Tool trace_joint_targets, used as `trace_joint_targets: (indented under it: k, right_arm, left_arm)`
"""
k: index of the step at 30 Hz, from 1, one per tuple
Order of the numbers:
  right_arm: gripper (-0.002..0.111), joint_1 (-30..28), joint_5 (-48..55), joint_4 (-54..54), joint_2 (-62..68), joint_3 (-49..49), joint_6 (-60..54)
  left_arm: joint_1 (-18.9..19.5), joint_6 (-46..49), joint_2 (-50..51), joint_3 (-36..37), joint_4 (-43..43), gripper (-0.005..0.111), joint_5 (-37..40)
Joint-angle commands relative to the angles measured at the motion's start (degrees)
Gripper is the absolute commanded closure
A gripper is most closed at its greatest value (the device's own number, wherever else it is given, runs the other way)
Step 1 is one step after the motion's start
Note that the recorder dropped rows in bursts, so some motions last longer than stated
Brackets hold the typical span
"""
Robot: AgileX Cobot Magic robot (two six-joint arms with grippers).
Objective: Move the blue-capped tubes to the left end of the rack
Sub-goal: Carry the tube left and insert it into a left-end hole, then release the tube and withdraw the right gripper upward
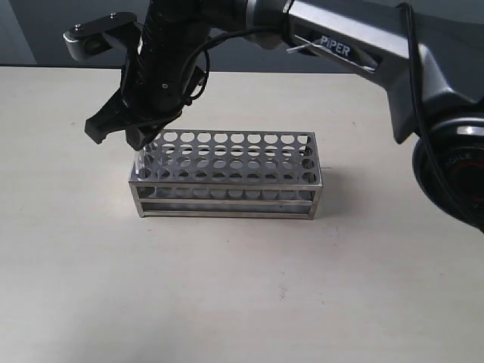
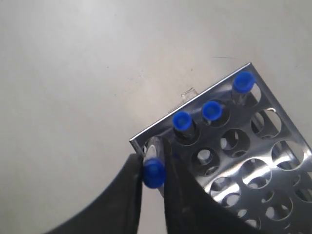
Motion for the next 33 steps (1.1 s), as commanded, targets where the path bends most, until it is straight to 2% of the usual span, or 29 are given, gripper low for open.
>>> trace_joint_targets:
  k: [1,12,16,21,23,33]
  right_arm:
    - [0.109,-0.06,-2.44,1.13,1.08,-0.01,-0.15]
    - [0.108,-0.06,-3.42,2.15,3.87,-0.01,-0.15]
    - [0.094,-0.06,-2.16,2.15,3.87,-0.01,-0.15]
    - [0.063,-0.06,-1.29,1.92,3.98,-0.01,-0.15]
    - [0.054,-0.06,-0.87,1.77,3.98,-0.01,0.23]
    - [0.053,-0.06,4.21,1.5,2.42,-0.01,2.71]
  left_arm:
    - [-0.22,-0.28,0.2,-0.3,-0.22,0.106,-0.22]
    - [-0.22,-0.28,0.2,-0.3,-0.12,0.106,-0.22]
    - [-0.22,-0.28,0.2,-0.3,-0.12,0.106,-0.33]
    - [-0.22,-0.28,0.2,-0.3,-0.12,0.106,-0.33]
    - [-0.22,-0.28,0.2,-0.3,-0.12,0.106,-0.33]
    - [-0.22,-0.28,0.2,-0.3,-0.12,0.106,-0.33]
